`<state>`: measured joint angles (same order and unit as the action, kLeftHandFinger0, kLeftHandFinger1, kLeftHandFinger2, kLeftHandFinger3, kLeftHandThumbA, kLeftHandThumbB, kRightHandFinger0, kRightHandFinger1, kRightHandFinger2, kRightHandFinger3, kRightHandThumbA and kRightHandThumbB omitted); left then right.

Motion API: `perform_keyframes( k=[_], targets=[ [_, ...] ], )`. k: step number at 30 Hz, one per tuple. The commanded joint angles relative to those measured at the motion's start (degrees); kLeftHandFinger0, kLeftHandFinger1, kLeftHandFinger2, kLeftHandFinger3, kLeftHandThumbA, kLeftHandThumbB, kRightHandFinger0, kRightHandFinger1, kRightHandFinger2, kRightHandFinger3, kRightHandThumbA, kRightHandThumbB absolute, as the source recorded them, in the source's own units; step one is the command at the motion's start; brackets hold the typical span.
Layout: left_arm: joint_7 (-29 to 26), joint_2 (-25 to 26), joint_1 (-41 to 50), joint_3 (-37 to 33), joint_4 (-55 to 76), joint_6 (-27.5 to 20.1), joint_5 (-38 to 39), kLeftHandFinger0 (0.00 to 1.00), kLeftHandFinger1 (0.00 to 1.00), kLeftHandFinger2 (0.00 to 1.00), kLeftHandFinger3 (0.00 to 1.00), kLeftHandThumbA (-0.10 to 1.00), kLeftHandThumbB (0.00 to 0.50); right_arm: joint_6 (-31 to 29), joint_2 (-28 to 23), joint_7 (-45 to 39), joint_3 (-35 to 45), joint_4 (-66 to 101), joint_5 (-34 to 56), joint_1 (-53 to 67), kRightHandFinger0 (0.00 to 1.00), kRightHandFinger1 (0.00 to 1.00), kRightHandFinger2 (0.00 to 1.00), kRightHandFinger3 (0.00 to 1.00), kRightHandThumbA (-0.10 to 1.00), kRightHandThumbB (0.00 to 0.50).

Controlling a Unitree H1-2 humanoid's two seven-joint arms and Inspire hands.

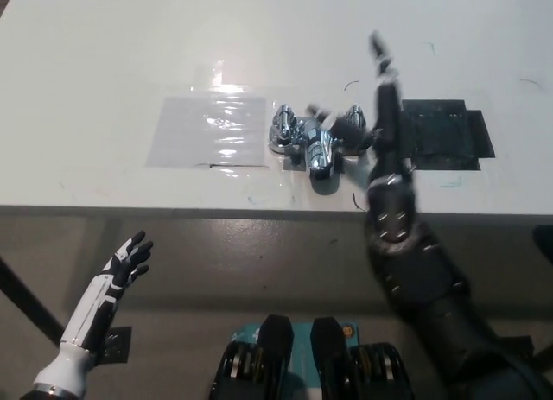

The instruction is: The faucet is at the center of the desk and the robot turn off the faucet by turning the right faucet handle using the right hand

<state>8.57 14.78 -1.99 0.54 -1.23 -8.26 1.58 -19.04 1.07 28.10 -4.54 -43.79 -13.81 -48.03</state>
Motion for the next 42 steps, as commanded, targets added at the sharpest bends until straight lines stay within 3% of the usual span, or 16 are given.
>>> perform_keyframes(
  k=[1,6,9,14,16,21,26,28,30,35,42],
  targets=[
    [0.4,1.2,-0.9,0.3,1.2,-1.5,-0.7,1.0,1.0,1.0,1.0,1.0,0.406,0.9,-4.7,-8.2,3.5,15.8,7.4,-0.4,1.0,1.0,1.0,1.0,1.0,0.428],
    [0.4,1.0,-0.2,0.3,1.4,-1.4,-0.6,1.0,1.0,1.0,1.0,1.0,0.39,4.0,-6.4,-13.2,6.2,32.5,18.3,2.2,1.0,1.0,1.0,1.0,1.0,0.399],
    [0.7,0.9,0.0,0.3,1.4,-1.1,0.0,1.0,1.0,1.0,1.0,1.0,0.406,6.2,-7.3,-13.4,6.5,40.7,19.4,4.7,1.0,1.0,1.0,1.0,1.0,0.373],
    [0.9,1.1,-0.8,0.2,1.3,-1.1,0.0,1.0,1.0,1.0,1.0,1.0,0.427,8.7,-9.1,-13.6,5.2,56.4,17.7,12.4,1.0,1.0,1.0,1.0,1.0,0.394],
    [1.1,1.3,-0.7,0.3,1.5,-1.1,0.3,1.0,1.0,1.0,1.0,1.0,0.425,7.5,-9.1,-13.8,3.8,61.9,15.0,16.9,1.0,1.0,1.0,1.0,1.0,0.421],
    [0.6,1.2,-0.6,0.3,1.8,-1.3,-0.5,1.0,1.0,1.0,1.0,1.0,0.411,4.3,-9.2,-16.3,-0.6,70.8,10.7,30.0,1.0,1.0,1.0,1.0,1.0,0.428],
    [0.9,1.2,-0.7,0.2,1.5,-1.9,-0.2,1.0,1.0,1.0,1.0,1.0,0.401,-2.6,-10.4,-17.6,-3.1,67.7,9.0,41.0,1.0,1.0,1.0,1.0,1.0,0.405],
    [0.9,1.2,-0.2,0.1,1.8,-1.4,-0.4,1.0,1.0,1.0,1.0,1.0,0.406,-6.1,-10.9,-17.8,-4.1,63.4,9.2,46.0,1.0,1.0,1.0,1.0,1.0,0.366],
    [0.7,1.1,0.2,0.0,1.9,-1.5,-0.5,1.0,1.0,1.0,1.0,1.0,0.403,-7.6,-11.1,-18.1,-4.4,61.2,9.6,47.9,1.0,1.0,1.0,1.0,1.0,0.36],
    [0.8,0.9,1.4,0.1,1.8,-2.1,-0.3,1.0,1.0,1.0,1.0,1.0,0.41,-7.9,-11.2,-16.5,-4.1,53.5,7.4,51.9,1.0,1.0,1.0,1.0,1.0,0.373],
    [0.5,-0.4,3.8,-1.0,2.2,-2.7,-0.8,1.0,1.0,1.0,1.0,1.0,0.412,-7.9,-10.7,-14.9,-4.1,44.1,8.5,54.0,1.0,1.0,1.0,1.0,1.0,0.321]
  ],
)
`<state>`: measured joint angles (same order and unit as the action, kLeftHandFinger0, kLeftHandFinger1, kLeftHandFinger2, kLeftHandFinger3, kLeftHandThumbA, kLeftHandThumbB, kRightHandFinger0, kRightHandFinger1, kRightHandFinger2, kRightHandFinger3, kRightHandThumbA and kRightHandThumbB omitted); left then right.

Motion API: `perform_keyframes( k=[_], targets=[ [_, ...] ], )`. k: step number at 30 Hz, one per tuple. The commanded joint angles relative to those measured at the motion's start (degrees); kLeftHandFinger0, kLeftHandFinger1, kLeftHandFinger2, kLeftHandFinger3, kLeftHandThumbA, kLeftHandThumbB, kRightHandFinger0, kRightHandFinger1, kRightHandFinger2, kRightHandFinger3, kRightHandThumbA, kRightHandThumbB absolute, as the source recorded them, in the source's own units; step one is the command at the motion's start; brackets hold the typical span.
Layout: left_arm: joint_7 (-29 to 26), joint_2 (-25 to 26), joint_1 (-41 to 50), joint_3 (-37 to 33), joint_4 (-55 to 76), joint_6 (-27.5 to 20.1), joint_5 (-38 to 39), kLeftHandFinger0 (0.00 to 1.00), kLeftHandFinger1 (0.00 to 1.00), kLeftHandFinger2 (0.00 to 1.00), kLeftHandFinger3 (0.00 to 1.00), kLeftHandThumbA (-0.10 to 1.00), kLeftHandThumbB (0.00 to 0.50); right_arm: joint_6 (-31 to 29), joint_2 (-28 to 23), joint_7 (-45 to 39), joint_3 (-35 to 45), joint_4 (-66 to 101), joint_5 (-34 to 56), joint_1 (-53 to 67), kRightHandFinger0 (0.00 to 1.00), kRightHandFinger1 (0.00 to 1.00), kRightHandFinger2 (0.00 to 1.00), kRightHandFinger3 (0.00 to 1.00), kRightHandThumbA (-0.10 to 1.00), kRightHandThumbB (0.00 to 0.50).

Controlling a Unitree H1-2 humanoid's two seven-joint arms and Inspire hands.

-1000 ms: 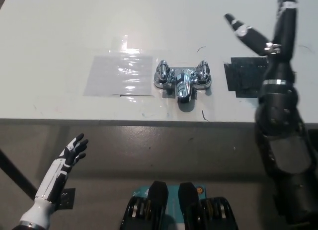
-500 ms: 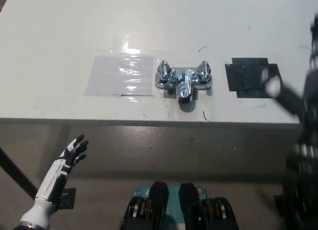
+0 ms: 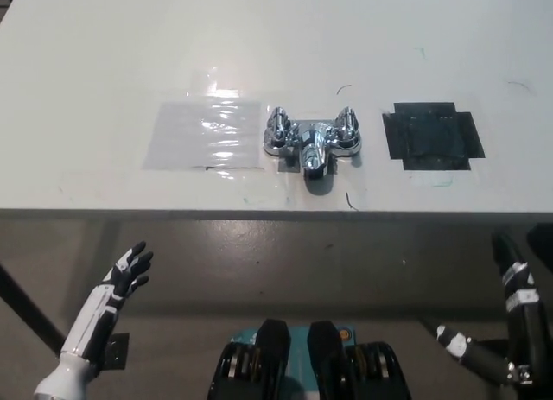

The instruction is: The faucet is at the center of the desk and the robot turn off the faucet by turning the right faucet handle using the right hand

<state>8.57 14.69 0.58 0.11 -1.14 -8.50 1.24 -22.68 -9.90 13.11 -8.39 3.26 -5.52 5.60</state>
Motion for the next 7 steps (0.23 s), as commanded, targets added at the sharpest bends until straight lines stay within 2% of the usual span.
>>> perform_keyframes(
  k=[1,3,7],
  targets=[
    [0.4,-0.3,1.4,-0.6,2.1,-2.8,-0.7,1.0,1.0,1.0,1.0,1.0,0.404,-4.2,0.4,0.0,-0.3,-3.6,0.4,0.3,1.0,1.0,1.0,1.0,1.0,0.32],
    [0.4,-0.3,1.3,-0.6,1.5,-3.7,-0.8,1.0,1.0,1.0,1.0,1.0,0.402,-4.2,0.5,0.1,-0.1,-4.6,0.4,-0.1,1.0,1.0,1.0,1.0,1.0,0.319],
    [0.5,-0.3,0.3,-0.6,0.8,-3.8,-1.1,1.0,1.0,1.0,1.0,1.0,0.43,-4.2,0.6,-0.6,0.7,-6.9,1.5,-1.4,1.0,1.0,1.0,1.0,1.0,0.317]
  ],
)
